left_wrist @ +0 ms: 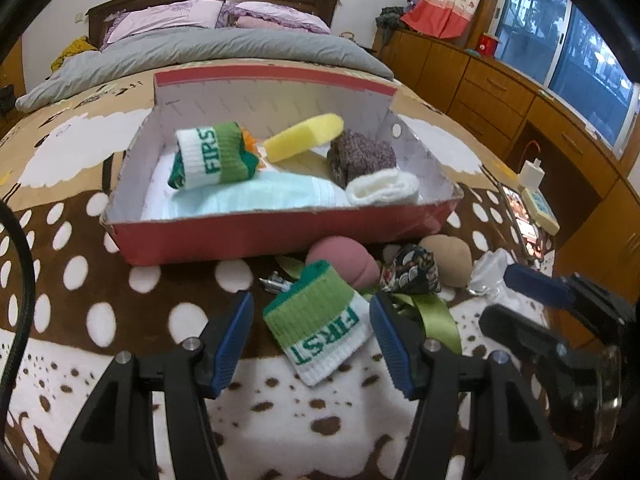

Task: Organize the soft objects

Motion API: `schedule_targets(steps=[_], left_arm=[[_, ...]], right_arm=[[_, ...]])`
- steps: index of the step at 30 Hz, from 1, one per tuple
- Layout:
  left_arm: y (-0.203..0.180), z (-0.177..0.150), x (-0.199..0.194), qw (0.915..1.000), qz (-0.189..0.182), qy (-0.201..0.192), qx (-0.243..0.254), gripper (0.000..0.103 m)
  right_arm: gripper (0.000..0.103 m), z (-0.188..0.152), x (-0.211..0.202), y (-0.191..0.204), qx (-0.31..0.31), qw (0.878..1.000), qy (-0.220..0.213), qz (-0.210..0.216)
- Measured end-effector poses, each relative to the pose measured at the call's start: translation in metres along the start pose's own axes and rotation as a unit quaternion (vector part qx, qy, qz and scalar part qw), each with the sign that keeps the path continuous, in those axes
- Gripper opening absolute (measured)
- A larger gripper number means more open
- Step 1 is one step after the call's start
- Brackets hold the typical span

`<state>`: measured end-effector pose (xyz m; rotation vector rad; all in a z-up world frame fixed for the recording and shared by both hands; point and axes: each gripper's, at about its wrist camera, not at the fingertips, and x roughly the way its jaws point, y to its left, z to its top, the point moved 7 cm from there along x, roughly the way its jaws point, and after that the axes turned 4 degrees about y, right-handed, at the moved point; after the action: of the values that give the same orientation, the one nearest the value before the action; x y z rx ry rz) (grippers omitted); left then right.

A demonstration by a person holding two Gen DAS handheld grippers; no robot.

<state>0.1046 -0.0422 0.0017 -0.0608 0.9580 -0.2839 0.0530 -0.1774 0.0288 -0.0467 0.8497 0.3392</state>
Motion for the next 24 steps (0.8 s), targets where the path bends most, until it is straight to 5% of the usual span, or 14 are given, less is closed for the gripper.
schedule_targets(steps=[14, 19, 24], left_arm=[[-0.001, -0.009, 0.02, 0.9996, -0.004, 0.017, -0.024, 0.063], [-0.006, -0.007, 0.013, 1.0, -0.007, 0.002, -0.003, 0.042], [-0.005, -0.005, 0.002, 0.9998, -0.016, -0.01, -0.003, 0.036]], right_arm=[[0.053, -0.024, 0.013, 0.002, 0.021, 0.999, 0.035, 0.027], [0.053, -0.029, 0.018, 0.006, 0.019, 0.998, 0.047, 0.034], [0.053, -0.032, 0.021, 0.006, 0.023, 0.997, 0.053, 0.042]])
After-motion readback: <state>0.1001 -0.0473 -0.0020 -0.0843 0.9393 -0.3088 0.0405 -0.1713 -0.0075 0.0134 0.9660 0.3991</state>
